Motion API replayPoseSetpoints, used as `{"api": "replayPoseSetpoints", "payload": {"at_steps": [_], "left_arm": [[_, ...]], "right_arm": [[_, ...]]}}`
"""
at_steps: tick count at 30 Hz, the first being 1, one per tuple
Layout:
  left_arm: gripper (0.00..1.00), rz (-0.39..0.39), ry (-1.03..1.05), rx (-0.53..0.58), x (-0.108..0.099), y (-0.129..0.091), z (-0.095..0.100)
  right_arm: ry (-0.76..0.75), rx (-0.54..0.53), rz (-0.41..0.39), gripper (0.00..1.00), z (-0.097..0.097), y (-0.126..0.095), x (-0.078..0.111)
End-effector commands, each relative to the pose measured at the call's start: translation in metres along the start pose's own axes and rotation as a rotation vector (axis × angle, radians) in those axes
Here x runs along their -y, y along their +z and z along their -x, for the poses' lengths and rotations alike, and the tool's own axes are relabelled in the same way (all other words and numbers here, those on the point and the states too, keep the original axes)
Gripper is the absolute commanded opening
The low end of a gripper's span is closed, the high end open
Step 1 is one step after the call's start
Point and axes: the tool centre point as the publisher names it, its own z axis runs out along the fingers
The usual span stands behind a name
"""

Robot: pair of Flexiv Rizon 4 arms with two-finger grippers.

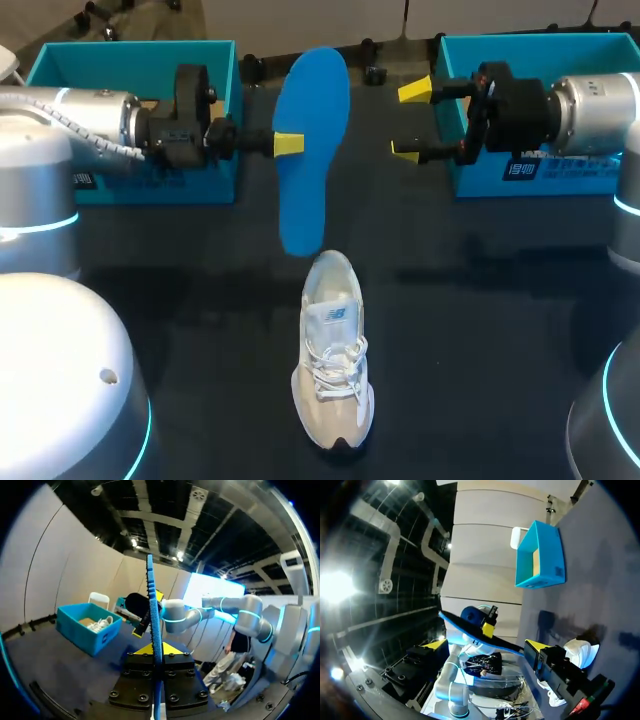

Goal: Take the shoe out of the shoebox, open the shoe tongue, remove and reinsert the insole, then place the shoe into the shoebox

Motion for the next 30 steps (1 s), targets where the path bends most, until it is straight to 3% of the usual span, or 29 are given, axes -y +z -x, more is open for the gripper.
{"api": "replayPoseSetpoints", "payload": {"at_steps": [1, 16, 30], "left_arm": [[0.0, 0.02, -0.719, -0.045, 0.0, 0.002, 0.011], [0.0, -0.108, -1.035, 0.005, -0.004, 0.016, 0.038], [0.0, -0.141, -1.14, 0.027, -0.014, 0.037, 0.05]], "right_arm": [[-0.001, 0.001, 0.001, 1.0, 0.001, 0.001, 0.0], [-0.001, 0.001, 0.001, 1.0, 0.001, 0.001, 0.0], [-0.001, 0.001, 0.001, 1.0, 0.001, 0.001, 0.0]]}}
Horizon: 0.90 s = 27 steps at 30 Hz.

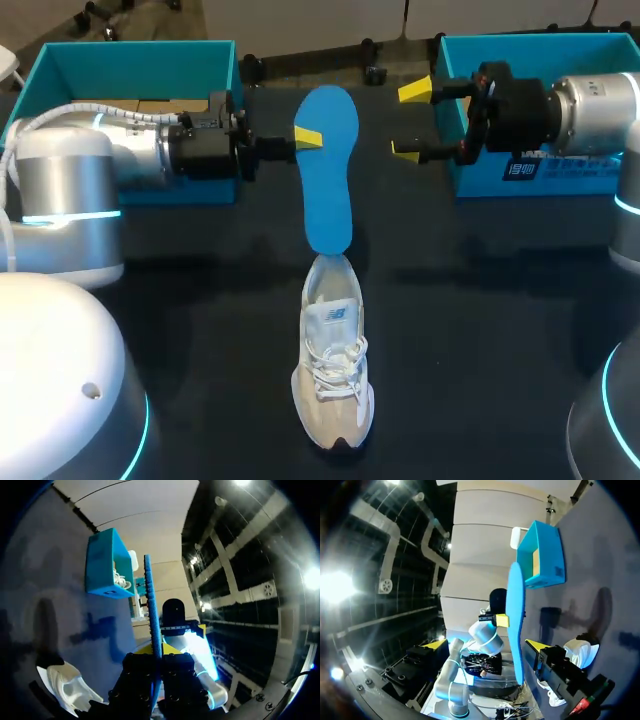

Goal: Take the shoe out of the shoebox, open the shoe tongue, remove and reinsert the insole, then place the shoe into the shoebox

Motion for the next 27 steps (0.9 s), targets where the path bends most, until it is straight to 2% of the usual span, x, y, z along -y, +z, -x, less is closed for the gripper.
{"api": "replayPoseSetpoints", "payload": {"at_steps": [1, 14, 22, 27], "left_arm": [[0.0, -0.031, -0.143, 0.01, -0.002, 0.012, 0.004], [0.0, -0.019, -0.108, 0.024, -0.006, 0.024, 0.013], [0.0, -0.044, -0.138, 0.026, 0.002, 0.026, 0.023], [0.0, -0.044, -0.138, 0.026, 0.002, 0.026, 0.023]], "right_arm": [[-0.001, 0.0, 0.0, 1.0, 0.001, 0.001, 0.0], [-0.001, 0.0, 0.0, 1.0, 0.001, 0.001, 0.0], [-0.001, 0.0, 0.0, 1.0, 0.001, 0.001, 0.0], [0.029, 0.17, -0.037, 1.0, -0.012, -0.011, 0.004]]}}
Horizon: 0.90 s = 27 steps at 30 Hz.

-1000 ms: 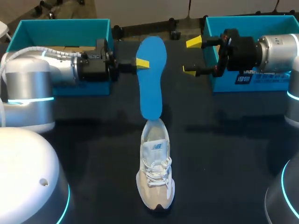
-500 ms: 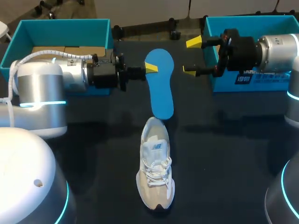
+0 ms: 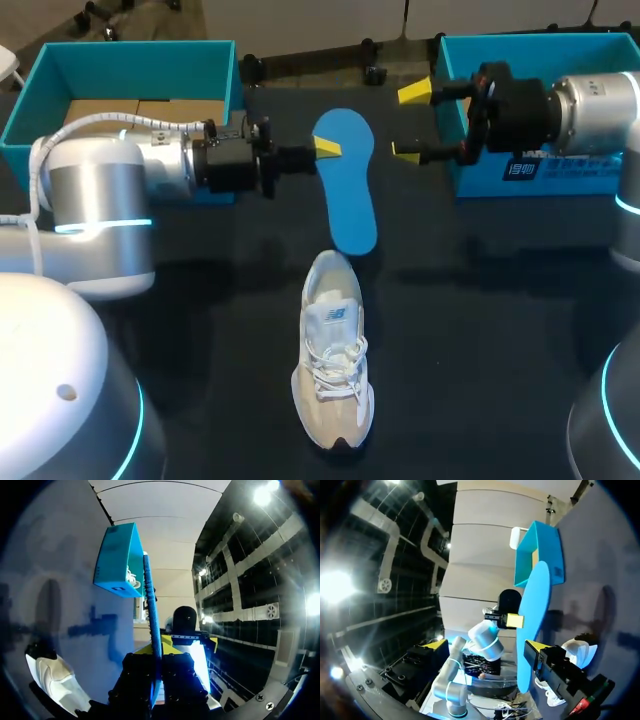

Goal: Take the shoe out of the shoebox, open the shoe tongue, remove and reinsert the insole, then place the shoe into the shoebox

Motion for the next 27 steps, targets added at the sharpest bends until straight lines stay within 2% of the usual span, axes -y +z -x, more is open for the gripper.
{"api": "replayPoseSetpoints", "payload": {"at_steps": [1, 8, 14, 18, 20, 22, 27], "left_arm": [[0.0, 0.003, 0.001, 0.001, 0.001, 0.001, 0.001], [0.0, 0.003, 0.001, 0.001, 0.001, 0.001, 0.001], [0.0, 0.003, 0.001, 0.001, 0.001, 0.001, 0.001], [0.0, 0.003, 0.001, 0.001, 0.001, 0.001, 0.001], [0.0, 0.003, 0.001, 0.001, 0.001, 0.001, 0.001], [0.0, 0.003, 0.001, 0.001, 0.001, 0.001, 0.001], [0.0, 0.003, 0.001, 0.001, 0.001, 0.001, 0.001]], "right_arm": [[0.044, 0.17, -0.044, 1.0, -0.021, -0.012, 0.003], [0.218, 0.534, -0.131, 1.0, -0.064, -0.02, -0.005], [0.328, 0.728, -0.222, 1.0, -0.085, -0.029, -0.016], [0.392, 0.846, -0.249, 1.0, -0.096, -0.035, -0.019], [0.419, 0.94, -0.244, 1.0, -0.102, -0.036, -0.018], [0.446, 1.05, -0.203, 1.0, -0.11, -0.035, -0.016], [0.482, 1.232, -0.131, 1.0, -0.118, -0.026, -0.013]]}}
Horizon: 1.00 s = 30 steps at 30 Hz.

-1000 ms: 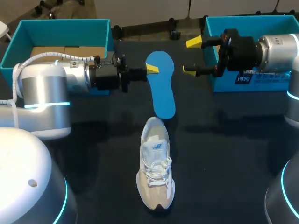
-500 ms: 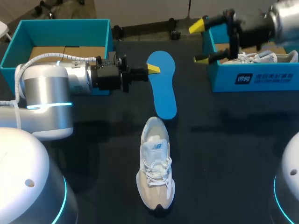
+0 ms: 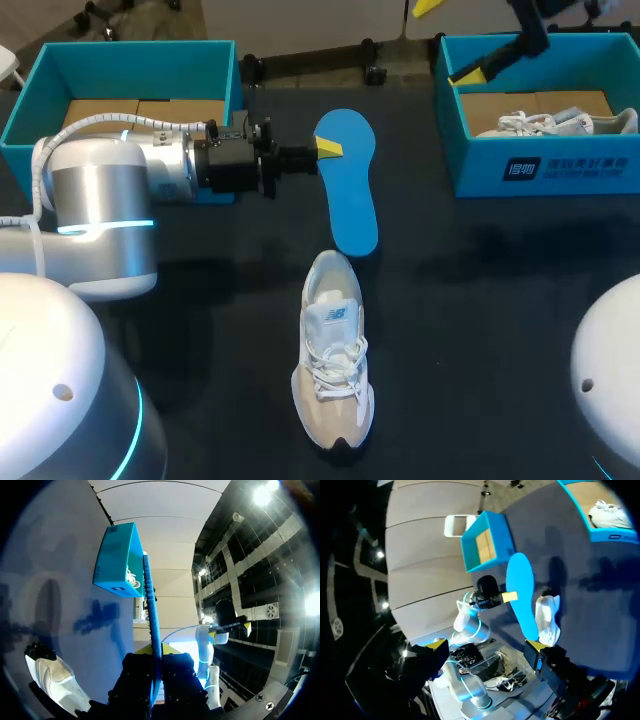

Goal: Take the shoe out of the shoebox, open the shoe tongue, remove and reinsert the insole, then place the shoe into the shoebox

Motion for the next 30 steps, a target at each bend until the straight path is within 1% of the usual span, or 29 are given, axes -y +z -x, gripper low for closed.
{"api": "replayPoseSetpoints", "payload": {"at_steps": [1, 5, 7, 10, 16, 20, 25, 30], "left_arm": [[0.0, 0.002, 0.0, 0.002, 0.0, 0.0, 0.0], [0.0, 0.002, 0.0, 0.002, 0.0, 0.0, 0.0], [0.0, 0.002, 0.0, 0.002, 0.0, 0.0, 0.0], [0.0, 0.002, 0.0, 0.002, 0.0, 0.0, 0.0], [0.0, 0.002, 0.0, 0.002, 0.0, 0.0, 0.0], [0.0, 0.002, 0.0, 0.002, 0.0, 0.0, 0.0], [0.0, 0.002, 0.0, 0.002, 0.0, 0.0, 0.0], [0.0, 0.002, 0.0, 0.002, 0.0, 0.0, 0.0]], "right_arm": [[0.174, 0.659, 0.101, 1.0, -0.011, 0.004, 0.005], [0.188, 0.75, 0.16, 1.0, -0.017, 0.012, 0.009], [0.184, 0.775, 0.182, 1.0, -0.018, 0.016, 0.011], [0.174, 0.818, 0.197, 1.0, -0.018, 0.022, 0.013], [0.131, 0.896, 0.167, 1.0, -0.021, 0.039, 0.009], [0.098, 0.956, 0.155, 1.0, -0.03, 0.055, 0.008], [0.048, 1.004, 0.17, 1.0, -0.041, 0.074, 0.014], [0.052, 1.028, 0.189, 1.0, -0.042, 0.087, 0.018]]}}
